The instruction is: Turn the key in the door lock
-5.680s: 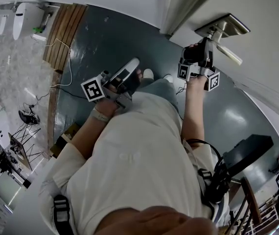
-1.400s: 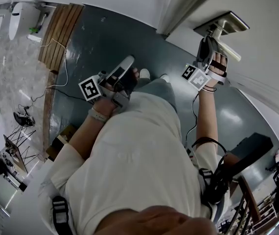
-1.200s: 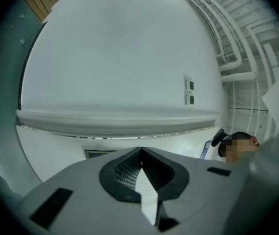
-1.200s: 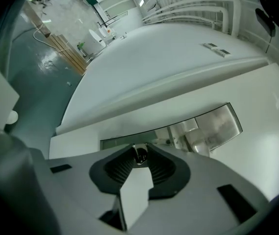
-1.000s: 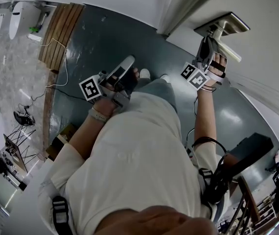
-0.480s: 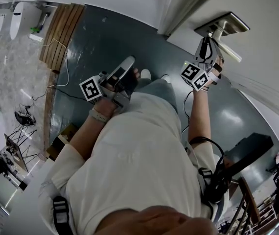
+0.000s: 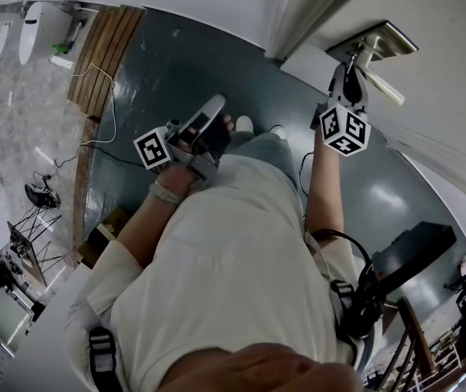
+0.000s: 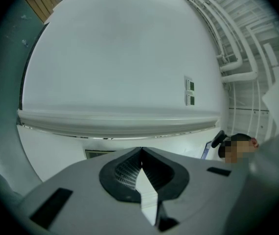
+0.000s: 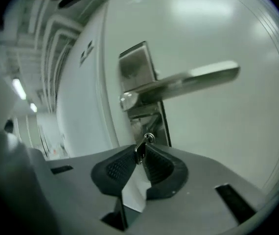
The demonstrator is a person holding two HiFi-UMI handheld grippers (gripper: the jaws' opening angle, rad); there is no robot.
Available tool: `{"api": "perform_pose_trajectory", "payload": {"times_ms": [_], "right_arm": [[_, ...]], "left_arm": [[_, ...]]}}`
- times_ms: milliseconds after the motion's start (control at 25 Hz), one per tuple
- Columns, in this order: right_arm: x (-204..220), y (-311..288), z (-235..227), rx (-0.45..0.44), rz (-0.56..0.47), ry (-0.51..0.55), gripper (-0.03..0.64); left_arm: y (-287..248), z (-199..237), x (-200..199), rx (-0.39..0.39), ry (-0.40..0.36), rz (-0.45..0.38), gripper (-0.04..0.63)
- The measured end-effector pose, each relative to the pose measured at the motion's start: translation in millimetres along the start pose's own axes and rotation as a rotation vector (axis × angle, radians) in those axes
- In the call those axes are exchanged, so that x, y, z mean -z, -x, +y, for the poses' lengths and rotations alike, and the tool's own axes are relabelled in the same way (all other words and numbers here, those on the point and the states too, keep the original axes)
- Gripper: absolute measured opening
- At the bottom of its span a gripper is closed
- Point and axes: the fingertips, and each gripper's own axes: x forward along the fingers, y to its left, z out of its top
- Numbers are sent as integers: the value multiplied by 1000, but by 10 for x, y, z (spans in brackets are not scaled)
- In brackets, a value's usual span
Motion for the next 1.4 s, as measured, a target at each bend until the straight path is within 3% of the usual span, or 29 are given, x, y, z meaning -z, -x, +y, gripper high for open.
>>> {"api": "perform_pose_trajectory", "payload": {"times_ms": [120, 320, 480, 800, 1040, 1240, 1400], "right_arm": [[-16, 9, -22, -67, -68, -402, 71], [8, 27, -46, -128, -155, -898, 74], [62, 50, -71, -122, -182, -1117, 77], [120, 31, -132, -250, -366, -1666, 38], [139, 6, -133, -293, -383, -1757, 38], [125, -11, -129, -302, -351, -1703, 40], [147, 81, -75, -259, -225, -1564, 40]], "left_arm": [[2, -9, 5, -1, 1, 0, 9], [22, -20, -12, -2, -1, -7, 9], [32, -24, -27, -2, 2, -12, 9], [22, 7, -22, -4, 18, -13, 9], [34, 19, -34, -9, 23, -13, 9], [18, 8, -39, -8, 24, -10, 9], [5, 33, -5, -8, 29, -5, 9]]}}
